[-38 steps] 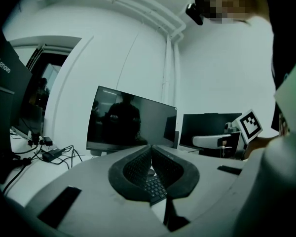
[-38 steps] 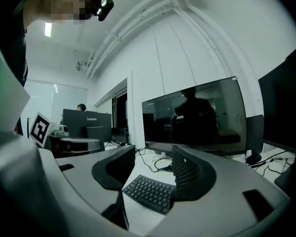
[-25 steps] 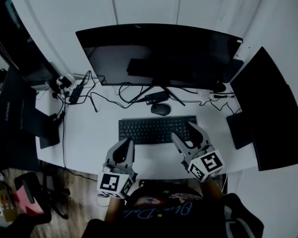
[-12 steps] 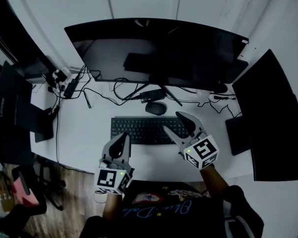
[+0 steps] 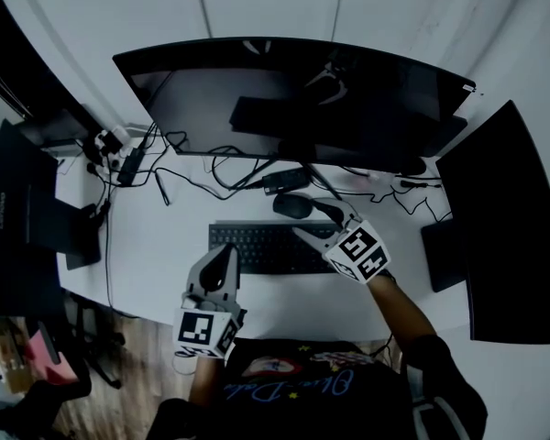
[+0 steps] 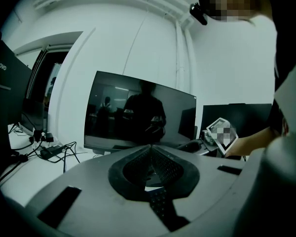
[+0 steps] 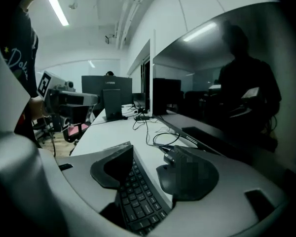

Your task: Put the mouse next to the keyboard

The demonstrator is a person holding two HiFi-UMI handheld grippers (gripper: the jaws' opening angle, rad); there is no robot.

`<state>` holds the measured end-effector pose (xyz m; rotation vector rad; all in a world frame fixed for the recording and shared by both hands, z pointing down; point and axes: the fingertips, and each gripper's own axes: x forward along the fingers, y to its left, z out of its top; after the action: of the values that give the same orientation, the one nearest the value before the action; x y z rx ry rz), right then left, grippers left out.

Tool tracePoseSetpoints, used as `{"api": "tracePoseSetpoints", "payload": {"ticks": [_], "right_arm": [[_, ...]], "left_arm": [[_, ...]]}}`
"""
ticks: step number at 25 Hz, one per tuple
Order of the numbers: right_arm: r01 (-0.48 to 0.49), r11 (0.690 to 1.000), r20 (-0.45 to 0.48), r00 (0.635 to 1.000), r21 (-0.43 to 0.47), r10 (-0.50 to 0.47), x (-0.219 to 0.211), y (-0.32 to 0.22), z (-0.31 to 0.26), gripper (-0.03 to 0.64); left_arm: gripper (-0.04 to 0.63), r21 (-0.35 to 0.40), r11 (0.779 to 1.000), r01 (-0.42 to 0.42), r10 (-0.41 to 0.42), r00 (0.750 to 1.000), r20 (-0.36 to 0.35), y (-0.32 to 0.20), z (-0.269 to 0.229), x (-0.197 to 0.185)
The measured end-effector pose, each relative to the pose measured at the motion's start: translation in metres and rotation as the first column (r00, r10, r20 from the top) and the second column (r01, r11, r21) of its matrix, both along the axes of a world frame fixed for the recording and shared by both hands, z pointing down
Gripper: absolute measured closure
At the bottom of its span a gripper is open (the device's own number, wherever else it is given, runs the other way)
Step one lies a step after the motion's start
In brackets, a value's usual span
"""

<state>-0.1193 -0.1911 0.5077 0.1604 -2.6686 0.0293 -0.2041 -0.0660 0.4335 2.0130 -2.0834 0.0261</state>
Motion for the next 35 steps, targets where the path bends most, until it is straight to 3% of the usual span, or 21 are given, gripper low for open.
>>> {"api": "tracePoseSetpoints", "payload": {"ticks": [8,15,35], "right_arm": [[0.055,0.998,-0.146,0.988,0.006,-0.053,-0.031,-0.017,0.050,0.374],[0.086,0.995,-0.227,0.969,-0.050,-0.096,-0.038,-0.028,0.086,0.356],[0.144,0.980,-0.328,0.927,-0.134,-0.182,-0.048,-0.045,0.139,0.336]], "left_arm": [[0.592,0.004,1.000,0.003,-0.003,1.000,-0.015,-0.013,0.002,-0.025],[0.592,0.001,1.000,-0.002,0.002,0.999,-0.034,-0.028,0.009,-0.034],[0.592,-0.063,0.998,0.030,-0.034,0.997,-0.064,-0.039,0.035,-0.049]]}}
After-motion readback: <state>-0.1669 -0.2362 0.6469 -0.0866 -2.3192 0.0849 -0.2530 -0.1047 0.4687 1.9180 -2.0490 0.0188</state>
